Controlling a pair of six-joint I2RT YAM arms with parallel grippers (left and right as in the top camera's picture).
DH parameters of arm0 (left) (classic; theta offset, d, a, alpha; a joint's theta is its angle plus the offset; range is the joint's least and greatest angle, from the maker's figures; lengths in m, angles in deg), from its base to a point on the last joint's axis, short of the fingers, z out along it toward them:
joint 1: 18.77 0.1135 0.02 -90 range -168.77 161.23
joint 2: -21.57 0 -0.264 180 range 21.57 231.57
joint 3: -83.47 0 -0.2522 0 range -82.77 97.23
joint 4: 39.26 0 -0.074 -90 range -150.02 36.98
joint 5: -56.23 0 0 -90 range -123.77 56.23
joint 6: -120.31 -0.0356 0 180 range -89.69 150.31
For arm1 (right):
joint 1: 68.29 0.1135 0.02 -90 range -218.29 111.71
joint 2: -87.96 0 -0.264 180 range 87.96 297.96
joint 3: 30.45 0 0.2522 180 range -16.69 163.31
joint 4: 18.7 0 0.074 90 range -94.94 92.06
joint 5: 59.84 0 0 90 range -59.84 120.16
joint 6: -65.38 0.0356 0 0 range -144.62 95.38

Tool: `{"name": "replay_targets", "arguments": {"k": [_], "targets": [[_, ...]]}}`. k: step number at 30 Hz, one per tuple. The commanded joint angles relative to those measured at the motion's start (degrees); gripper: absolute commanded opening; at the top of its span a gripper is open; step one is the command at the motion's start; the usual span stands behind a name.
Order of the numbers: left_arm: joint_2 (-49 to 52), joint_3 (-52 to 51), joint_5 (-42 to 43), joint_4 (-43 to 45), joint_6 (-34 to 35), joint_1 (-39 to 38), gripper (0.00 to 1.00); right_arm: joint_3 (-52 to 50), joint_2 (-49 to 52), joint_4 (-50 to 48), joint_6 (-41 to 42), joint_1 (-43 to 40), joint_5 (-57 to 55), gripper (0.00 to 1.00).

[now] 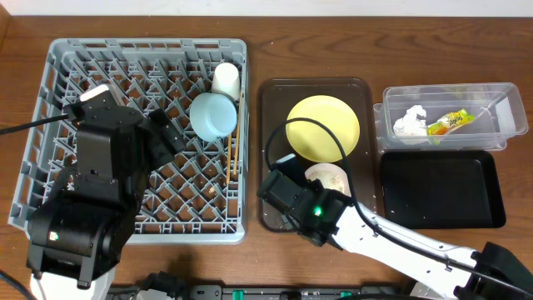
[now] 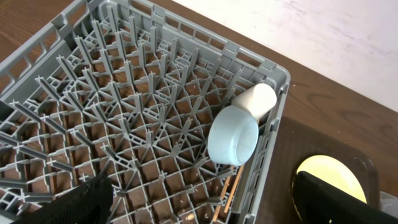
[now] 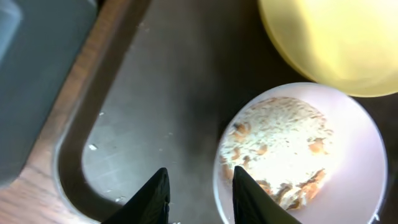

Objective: Sort waste into correct bins and load items into the dishwasher rack
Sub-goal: 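Lower the right gripper and grasp the white rice bowl rim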

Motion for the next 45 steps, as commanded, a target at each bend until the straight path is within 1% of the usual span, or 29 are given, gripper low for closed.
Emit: {"name": "replay_targets", "arguments": {"k": [1,5,11,24,27,31,36,45], "targets": [[0.0,0.8,-0.4,-0.2,0.1,0.2,0.93,-0.2,1.6,0.1,0.0,-1.5,-1.6,0.32],[0.0,0.8,-0.4,-0.2,0.1,0.2,0.93,-0.3,3.7,0.0,0.2,-2.0,-0.6,0.29],[0.0,0.8,-0.4,-0.2,0.1,0.2,0.93,-0.4,3.9,0.1,0.2,-2.0,2.6,0.25],[0.0,0.8,-0.4,-0.2,0.1,0.2,0.93,-2.4,3.9,1.3,0.2,-2.0,2.9,0.25],[0.0,0.8,-0.4,-0.2,0.1,0.2,0.93,-2.6,3.9,1.6,0.2,-2.0,2.9,0.23],[0.0,0.8,-0.4,-0.2,0.1,0.2,0.93,-2.6,3.9,2.3,0.2,-2.0,2.9,0.14],[0.0,0.8,-0.4,-0.2,0.1,0.2,0.93,-2.6,3.9,4.6,0.2,-2.0,3.3,0.11],[0.0,0.8,-0.4,-0.2,0.1,0.2,0.93,-2.6,3.9,5.9,0.2,-2.0,4.4,0.11]]}}
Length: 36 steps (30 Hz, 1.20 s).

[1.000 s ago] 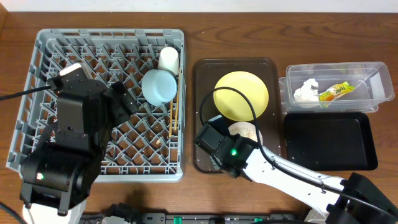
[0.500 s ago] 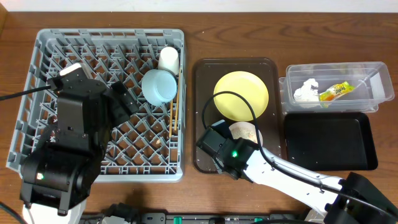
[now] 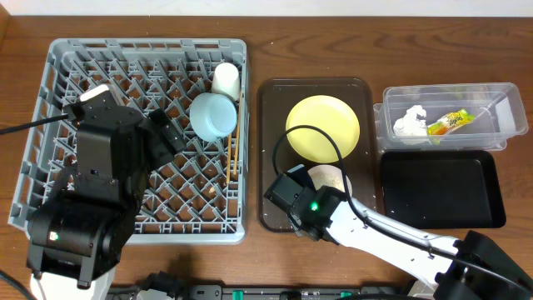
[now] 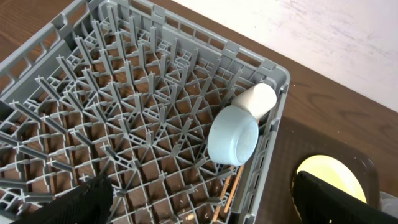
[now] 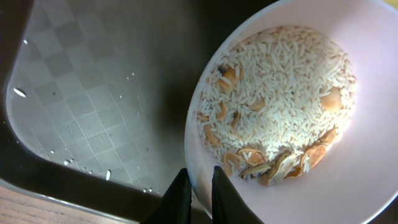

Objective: Sort waste into correct bins and load items into the dishwasher rack
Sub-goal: 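Lower the right gripper and grasp the white rice bowl rim, then lift the bowl with the right gripper and carry it over the black tray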

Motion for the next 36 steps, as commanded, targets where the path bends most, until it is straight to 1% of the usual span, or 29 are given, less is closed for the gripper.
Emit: {"name": "replay_targets", "arguments": {"k": [1,4,9,10,12,18,24,32,36], "targets": [[0.0,0.8,-0.3,-0.2,0.1,0.2,0.93,-0.4,0.5,0.5,0.2,-0.5,0.5,0.12],[0.0,0.8,-0.3,-0.2,0.1,0.2,0.93,-0.4,0.5,0.5,0.2,-0.5,0.5,0.15],[0.0,0.8,-0.3,-0.2,0.1,0.2,0.93,-0.4,0.5,0.9,0.2,-0.5,0.7,0.15],[0.0,0.8,-0.3,-0.2,0.1,0.2,0.93,-0.4,0.5,1.1,0.2,-0.5,0.7,0.13],[0.0,0.8,-0.3,-0.2,0.1,0.2,0.94,-0.4,0.5,1.2,0.2,-0.5,0.7,0.01],[0.0,0.8,-0.3,-0.2,0.1,0.2,0.93,0.2,0.1,0.5,0.5,-1.1,0.4,0.01],[0.0,0.8,-0.3,-0.2,0.1,0.2,0.94,3.5,-3.0,2.3,1.0,-5.2,0.5,0.01],[0.0,0.8,-0.3,-0.2,0.1,0.2,0.93,3.7,-5.0,3.8,0.0,-11.5,1.0,0.01],[0.0,0.8,-0.3,-0.2,0.1,0.2,0.93,2.7,-4.8,3.7,-0.5,-11.8,1.6,0.01]]}}
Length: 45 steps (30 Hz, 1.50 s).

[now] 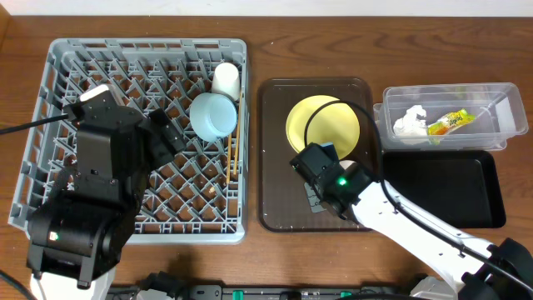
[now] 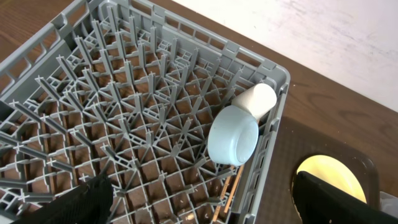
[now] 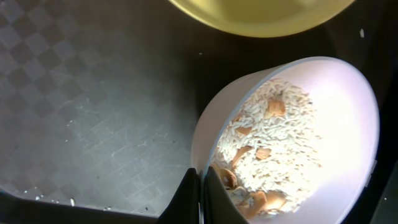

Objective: Sort waste into correct bins and load items into the dishwasher rack
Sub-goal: 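Lift the bowl with the right gripper and carry it over the black tray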

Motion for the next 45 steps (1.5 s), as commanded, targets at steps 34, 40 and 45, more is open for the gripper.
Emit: {"name": "replay_targets", "arguments": {"k": [34,40,45], "targets": [[0.0,0.8,-0.3,-0.2,0.1,0.2,0.94,7.8,1.2,7.5,-1.0,-1.0,1.9,0.01],[0.0,0.8,-0.3,-0.2,0.1,0.2,0.94,14.0,-3.1,14.4,-1.0,-6.3,1.7,0.01],[0.0,0.8,-0.3,-0.2,0.1,0.2,0.93,14.0,-8.4,15.2,-1.9,-14.3,7.1,0.01]]}}
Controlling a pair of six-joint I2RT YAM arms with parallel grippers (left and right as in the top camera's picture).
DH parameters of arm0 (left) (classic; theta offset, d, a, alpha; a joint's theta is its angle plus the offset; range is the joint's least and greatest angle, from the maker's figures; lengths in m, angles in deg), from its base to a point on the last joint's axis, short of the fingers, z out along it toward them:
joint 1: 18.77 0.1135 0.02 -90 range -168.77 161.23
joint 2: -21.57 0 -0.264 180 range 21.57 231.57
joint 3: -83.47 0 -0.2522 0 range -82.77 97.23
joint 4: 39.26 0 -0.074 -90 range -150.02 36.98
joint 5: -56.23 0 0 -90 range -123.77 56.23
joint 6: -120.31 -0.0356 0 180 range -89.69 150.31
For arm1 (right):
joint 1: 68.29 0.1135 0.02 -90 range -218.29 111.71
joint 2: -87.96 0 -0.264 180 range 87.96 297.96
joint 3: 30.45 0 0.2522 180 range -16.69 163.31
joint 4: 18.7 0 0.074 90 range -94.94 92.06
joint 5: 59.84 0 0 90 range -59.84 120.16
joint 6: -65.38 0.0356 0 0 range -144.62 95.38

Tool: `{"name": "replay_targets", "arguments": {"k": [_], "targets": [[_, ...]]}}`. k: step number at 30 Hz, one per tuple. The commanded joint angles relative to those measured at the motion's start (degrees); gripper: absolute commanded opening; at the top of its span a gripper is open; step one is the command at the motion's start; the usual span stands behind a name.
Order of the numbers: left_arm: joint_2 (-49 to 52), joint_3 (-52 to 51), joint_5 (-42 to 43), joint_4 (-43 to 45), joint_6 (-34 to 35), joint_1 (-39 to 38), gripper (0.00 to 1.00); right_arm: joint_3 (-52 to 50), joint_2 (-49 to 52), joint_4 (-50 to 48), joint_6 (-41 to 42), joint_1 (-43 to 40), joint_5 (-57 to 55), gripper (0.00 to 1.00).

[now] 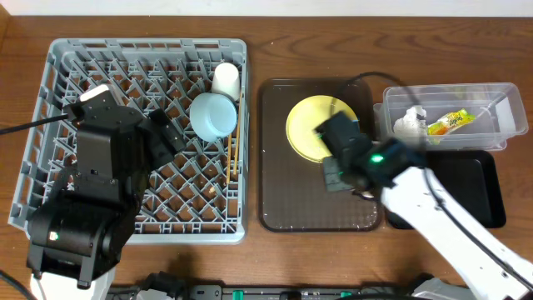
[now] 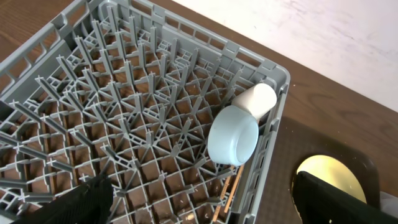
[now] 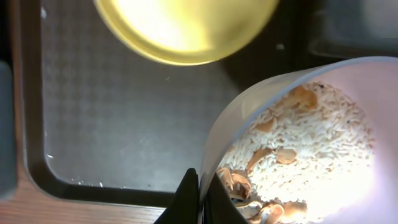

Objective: Sort waste into correct bins and load items into the dishwasher rack
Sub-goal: 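Lift the bowl with the right gripper and carry it over the black tray, then tip the bowl with the right gripper to pour rice onto the black tray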

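My right gripper (image 3: 202, 182) is shut on the rim of a white bowl of rice and food scraps (image 3: 298, 143). It holds the bowl above the right side of the brown tray (image 1: 283, 200). In the overhead view the right gripper (image 1: 356, 171) and its arm cover the bowl. A yellow plate (image 1: 310, 133) lies at the back of the tray. The grey dishwasher rack (image 1: 50, 100) holds a blue cup (image 1: 212, 115), a white cup (image 1: 226, 79) and chopsticks (image 1: 231, 154). My left gripper (image 2: 199, 205) hangs open over the rack, holding nothing.
A clear bin (image 1: 491, 104) with a crumpled tissue and a yellow sachet stands at the back right. In front of it is a black bin (image 1: 441, 187). Loose rice grains lie on the brown tray (image 3: 93, 124) near its front edge.
My right gripper has moved right with the bowl, from the middle of the brown tray to its right side near the bins. The left arm has not moved.
My right gripper stood open at the rim of the rice bowl at the tray's front. Then its jaws straddled the rim. Then it was shut on the rim with the bowl lifted and tilted, and now the bowl hangs by the tray's right side.
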Motion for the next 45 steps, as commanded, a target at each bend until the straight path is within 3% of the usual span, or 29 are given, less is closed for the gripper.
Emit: {"name": "replay_targets", "arguments": {"k": [1,7,18,27,36,45], "targets": [[0.0,0.8,-0.3,-0.2,0.1,0.2,0.93,1.0,-4.0,0.3,-2.5,-6.3,4.8,0.01],[0.0,0.8,-0.3,-0.2,0.1,0.2,0.93,1.0,-7.0,0.4,-9.8,-21.4,17.6,0.01],[0.0,0.8,-0.3,-0.2,0.1,0.2,0.93,-0.9,-7.0,1.0,-25.0,-52.8,50.7,0.01],[0.0,0.8,-0.3,-0.2,0.1,0.2,0.94,-11.8,-6.9,-2.5,-32.6,-72.4,68.1,0.01],[0.0,0.8,-0.3,-0.2,0.1,0.2,0.94,-26.9,-6.9,-18.2,-34.1,-83.8,88.7,0.02],[0.0,0.8,-0.3,-0.2,0.1,0.2,0.93,-30.2,-6.9,-28.2,-34.1,-85.3,98.3,0.01]]}}
